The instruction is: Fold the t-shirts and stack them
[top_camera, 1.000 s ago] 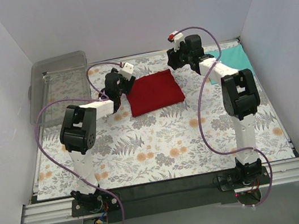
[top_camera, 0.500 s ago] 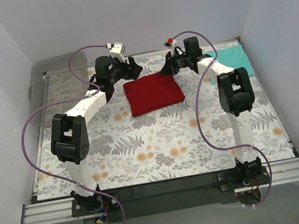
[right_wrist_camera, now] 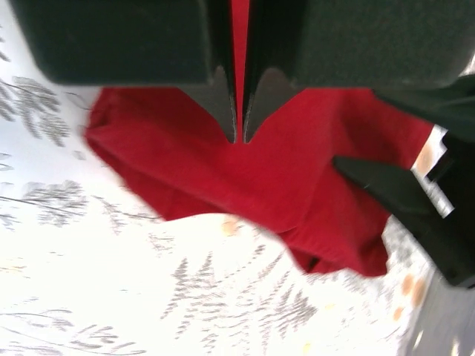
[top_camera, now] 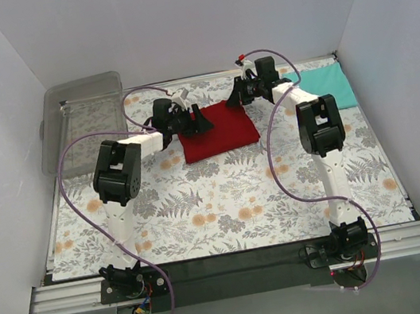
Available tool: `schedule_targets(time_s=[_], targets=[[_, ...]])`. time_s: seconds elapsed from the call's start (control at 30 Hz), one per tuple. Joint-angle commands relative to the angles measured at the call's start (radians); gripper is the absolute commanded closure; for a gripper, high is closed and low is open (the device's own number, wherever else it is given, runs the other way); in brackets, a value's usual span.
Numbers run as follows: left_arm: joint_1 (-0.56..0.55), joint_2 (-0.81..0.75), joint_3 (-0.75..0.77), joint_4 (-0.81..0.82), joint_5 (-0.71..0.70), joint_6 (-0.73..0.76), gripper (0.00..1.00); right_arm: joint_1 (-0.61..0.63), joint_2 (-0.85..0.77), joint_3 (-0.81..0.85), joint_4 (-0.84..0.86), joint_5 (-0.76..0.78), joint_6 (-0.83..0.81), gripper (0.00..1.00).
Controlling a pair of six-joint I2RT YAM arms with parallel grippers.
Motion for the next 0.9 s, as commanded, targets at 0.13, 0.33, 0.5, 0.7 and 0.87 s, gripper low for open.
schedule_targets(time_s=[0.13,0.33,0.5,0.7,0.87], targets=[[0.018,-0.023,0.009,-0.018,0.000,0.003,0.42,-0.047,0.082,0.128,-0.007,0.196,0.129,0.92],[0.030,-0.032,-0.004,-0.023,-0.019,0.015,0.41,-0.059,0.064,0.156,-0.029,0.347,0.103,0.93],[0.039,-0.040,0.038,-0.020,-0.029,0.005,0.41,-0.061,-0.016,0.113,-0.035,0.385,-0.009,0.92],[0.050,-0.060,0.087,0.011,-0.029,-0.053,0.41,-0.062,-0.240,-0.129,-0.030,0.048,-0.262,0.82],[0.061,-0.040,0.099,0.052,-0.003,-0.120,0.41,-0.041,-0.266,-0.283,-0.017,-0.321,-0.242,0.79]])
